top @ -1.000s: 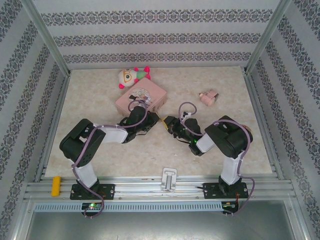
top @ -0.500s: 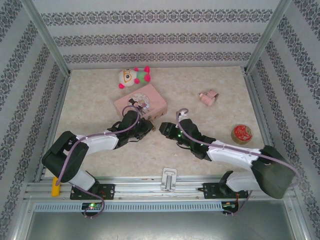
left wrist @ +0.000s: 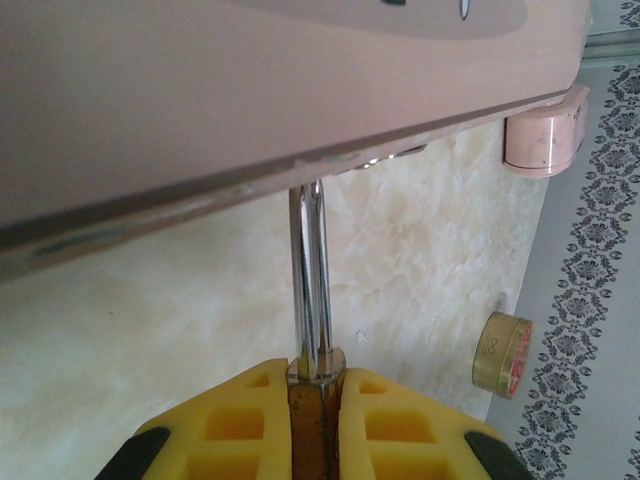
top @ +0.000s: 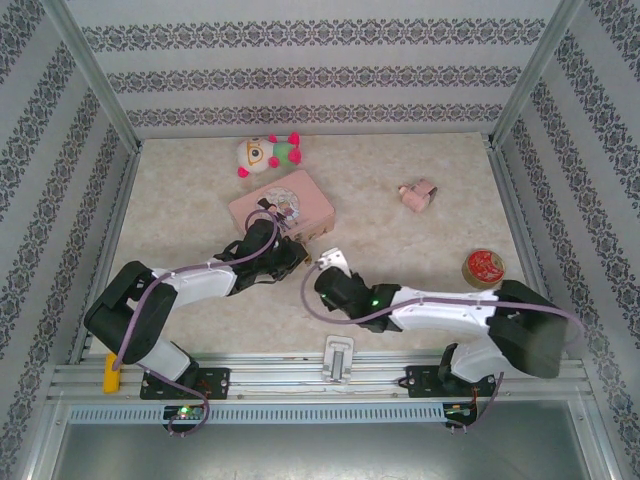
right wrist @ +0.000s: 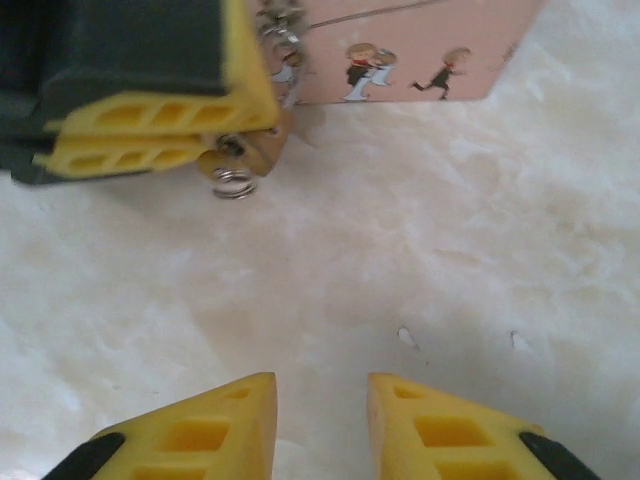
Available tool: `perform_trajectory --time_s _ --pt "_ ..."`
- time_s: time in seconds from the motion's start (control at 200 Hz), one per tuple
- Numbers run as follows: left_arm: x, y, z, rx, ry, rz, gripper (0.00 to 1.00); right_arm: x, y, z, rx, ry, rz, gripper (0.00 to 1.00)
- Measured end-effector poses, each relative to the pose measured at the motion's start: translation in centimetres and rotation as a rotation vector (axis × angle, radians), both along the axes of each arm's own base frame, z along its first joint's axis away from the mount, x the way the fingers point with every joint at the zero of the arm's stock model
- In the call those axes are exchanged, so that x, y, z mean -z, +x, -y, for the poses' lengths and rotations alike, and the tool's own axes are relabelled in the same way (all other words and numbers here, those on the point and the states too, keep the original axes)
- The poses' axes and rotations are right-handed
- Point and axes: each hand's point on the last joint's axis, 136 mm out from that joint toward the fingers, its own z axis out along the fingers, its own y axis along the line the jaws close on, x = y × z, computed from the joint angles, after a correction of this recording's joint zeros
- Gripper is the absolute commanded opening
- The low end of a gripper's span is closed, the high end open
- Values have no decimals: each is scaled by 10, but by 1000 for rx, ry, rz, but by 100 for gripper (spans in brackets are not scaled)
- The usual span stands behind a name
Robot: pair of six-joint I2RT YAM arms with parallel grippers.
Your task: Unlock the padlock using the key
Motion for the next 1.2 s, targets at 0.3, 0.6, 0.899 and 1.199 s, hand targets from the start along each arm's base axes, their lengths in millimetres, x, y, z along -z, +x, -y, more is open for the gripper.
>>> perform_trajectory --time_s 0.3,0.6,0.899,1.199 --pt "1 -1 -1 16 4 -2 0 15 -1 -33 -145 -270 183 26" --pt "0 -1 -1 22 -1 -7 0 10 5 -40 -190 -248 258 26" --pt "0 -1 -2 30 -2 -9 0 7 24 -25 -176 -236 281 25" --pt "0 -1 -2 40 0 -7 0 4 28 -31 -217 -227 289 25"
